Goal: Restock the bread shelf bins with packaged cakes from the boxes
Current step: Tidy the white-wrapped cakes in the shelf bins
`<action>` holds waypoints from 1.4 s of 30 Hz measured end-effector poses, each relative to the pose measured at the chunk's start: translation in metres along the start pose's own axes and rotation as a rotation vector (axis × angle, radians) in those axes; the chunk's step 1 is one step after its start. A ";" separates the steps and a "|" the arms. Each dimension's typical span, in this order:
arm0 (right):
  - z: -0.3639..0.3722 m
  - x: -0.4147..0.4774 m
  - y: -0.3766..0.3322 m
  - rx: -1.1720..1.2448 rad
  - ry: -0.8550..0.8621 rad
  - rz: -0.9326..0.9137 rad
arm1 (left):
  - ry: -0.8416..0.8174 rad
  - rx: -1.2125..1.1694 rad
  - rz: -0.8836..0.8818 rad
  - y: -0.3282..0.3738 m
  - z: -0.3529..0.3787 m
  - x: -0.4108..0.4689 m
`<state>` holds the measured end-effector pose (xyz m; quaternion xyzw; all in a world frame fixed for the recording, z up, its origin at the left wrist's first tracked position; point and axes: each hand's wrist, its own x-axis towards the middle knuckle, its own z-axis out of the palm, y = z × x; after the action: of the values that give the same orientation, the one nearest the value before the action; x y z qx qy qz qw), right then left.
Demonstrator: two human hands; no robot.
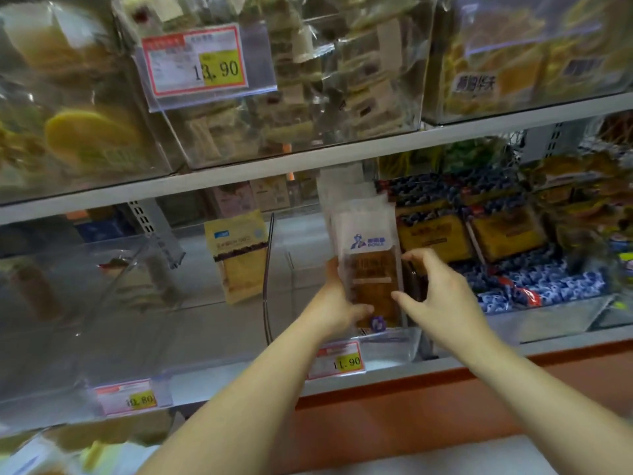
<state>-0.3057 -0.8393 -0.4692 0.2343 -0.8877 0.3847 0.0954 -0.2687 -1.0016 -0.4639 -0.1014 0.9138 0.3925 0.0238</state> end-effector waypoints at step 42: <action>0.035 -0.093 -0.198 -0.067 -0.259 -0.486 | 0.584 0.499 -0.150 -0.065 -0.148 -0.258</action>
<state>-0.1278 -0.9508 -0.3997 0.4844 -0.8224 0.2879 0.0784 0.0023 -1.1089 -0.3762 -0.2666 0.9395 0.1100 -0.1847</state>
